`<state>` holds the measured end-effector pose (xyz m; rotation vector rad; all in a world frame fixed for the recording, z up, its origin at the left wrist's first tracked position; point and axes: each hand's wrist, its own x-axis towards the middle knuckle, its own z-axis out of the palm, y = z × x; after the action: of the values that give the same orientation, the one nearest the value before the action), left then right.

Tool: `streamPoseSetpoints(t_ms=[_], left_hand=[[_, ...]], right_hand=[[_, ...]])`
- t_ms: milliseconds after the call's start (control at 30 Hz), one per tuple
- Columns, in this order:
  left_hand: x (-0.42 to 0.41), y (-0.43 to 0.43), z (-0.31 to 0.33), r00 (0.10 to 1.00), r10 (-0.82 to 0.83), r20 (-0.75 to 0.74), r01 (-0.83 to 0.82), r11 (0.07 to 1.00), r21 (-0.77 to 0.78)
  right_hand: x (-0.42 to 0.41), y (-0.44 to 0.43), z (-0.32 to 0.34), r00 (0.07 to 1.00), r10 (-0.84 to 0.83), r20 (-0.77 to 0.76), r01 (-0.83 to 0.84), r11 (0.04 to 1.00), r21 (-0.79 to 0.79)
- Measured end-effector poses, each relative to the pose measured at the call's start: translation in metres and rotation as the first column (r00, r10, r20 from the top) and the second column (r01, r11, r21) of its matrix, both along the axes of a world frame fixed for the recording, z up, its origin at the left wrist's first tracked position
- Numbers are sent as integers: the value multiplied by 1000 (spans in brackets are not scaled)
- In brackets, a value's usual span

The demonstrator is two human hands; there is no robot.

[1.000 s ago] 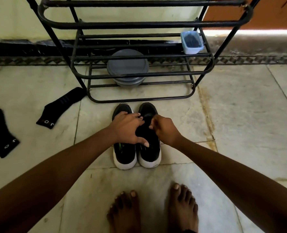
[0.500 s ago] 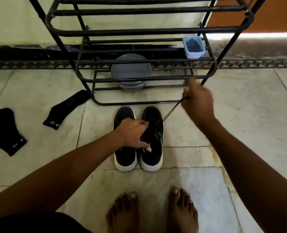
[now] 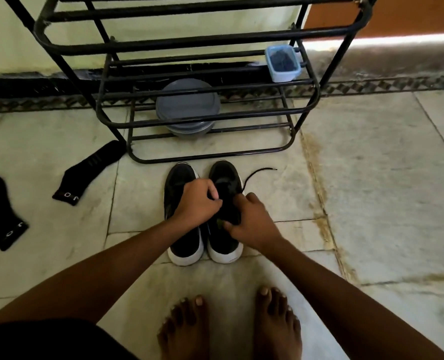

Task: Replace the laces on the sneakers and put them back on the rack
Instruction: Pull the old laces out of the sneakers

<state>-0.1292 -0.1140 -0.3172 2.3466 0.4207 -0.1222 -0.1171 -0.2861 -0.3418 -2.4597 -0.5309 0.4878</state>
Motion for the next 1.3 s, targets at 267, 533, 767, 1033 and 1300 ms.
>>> streamPoseSetpoints(t_ms=[267, 533, 767, 1033, 1300], left_hand=[[12, -8, 14, 972, -199, -126, 224, 946, 235], [22, -10, 21, 774, -542, -326, 629, 602, 492], [45, 5, 22, 528, -821, -217, 608, 187, 772], [44, 17, 8, 764, -644, -19, 446, 508, 737], [47, 26, 20, 901, 240, 360, -176, 964, -201]], right_hand=[[0, -5, -4, 993, -100, 54, 100, 995, 15], [-11, -6, -6, 993, -105, 58, 107, 994, -30], [-12, -8, -8, 990, -125, 57, 125, 992, 3], [-17, -3, -8, 988, -143, 52, 146, 988, -54], [-18, -1, -5, 983, -181, 36, 183, 980, -72]])
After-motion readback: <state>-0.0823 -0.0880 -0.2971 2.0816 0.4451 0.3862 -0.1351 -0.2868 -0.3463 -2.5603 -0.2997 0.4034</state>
